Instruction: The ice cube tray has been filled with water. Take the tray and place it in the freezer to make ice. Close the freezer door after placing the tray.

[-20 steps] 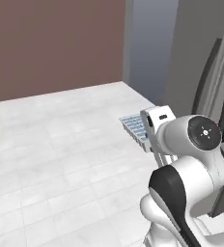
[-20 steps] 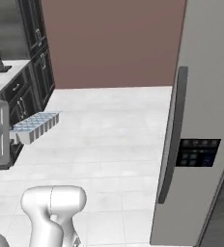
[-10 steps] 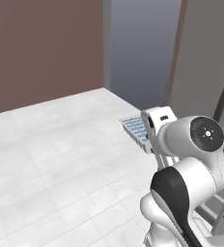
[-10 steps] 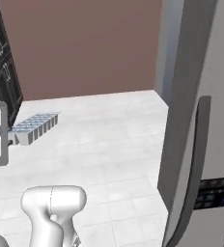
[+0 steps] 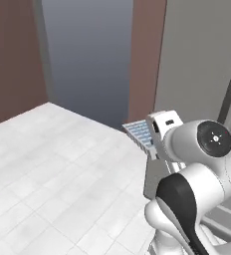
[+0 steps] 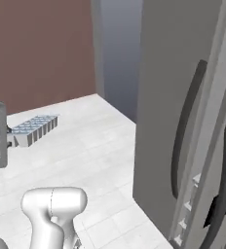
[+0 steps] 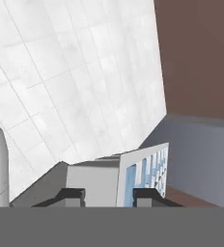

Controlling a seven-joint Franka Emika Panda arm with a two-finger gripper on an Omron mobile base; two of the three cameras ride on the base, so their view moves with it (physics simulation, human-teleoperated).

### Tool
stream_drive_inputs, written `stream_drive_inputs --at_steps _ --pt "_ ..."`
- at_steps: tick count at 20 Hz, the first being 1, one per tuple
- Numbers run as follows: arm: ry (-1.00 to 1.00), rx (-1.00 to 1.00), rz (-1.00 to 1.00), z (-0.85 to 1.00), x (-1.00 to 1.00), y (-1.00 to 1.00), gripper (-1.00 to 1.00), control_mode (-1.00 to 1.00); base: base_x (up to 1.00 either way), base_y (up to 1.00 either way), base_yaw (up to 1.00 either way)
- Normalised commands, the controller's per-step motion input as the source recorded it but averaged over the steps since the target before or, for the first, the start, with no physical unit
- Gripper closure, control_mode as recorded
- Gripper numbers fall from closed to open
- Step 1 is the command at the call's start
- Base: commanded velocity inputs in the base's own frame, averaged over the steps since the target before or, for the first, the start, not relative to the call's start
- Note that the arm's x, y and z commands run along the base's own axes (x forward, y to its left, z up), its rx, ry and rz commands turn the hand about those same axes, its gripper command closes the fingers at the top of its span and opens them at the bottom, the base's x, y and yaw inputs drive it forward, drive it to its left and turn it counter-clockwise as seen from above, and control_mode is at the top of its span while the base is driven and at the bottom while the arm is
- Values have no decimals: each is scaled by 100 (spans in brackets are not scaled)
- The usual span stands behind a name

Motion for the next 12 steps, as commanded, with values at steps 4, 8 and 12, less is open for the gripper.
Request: stream_drive_inputs --at_steps 4,8,12 --pt "0 0 0 0 0 0 100 100 28 44 -66" --pt "0 0 0 0 0 0 100 100 11 35 -72" --pt "0 0 0 0 0 0 100 100 14 27 -72"
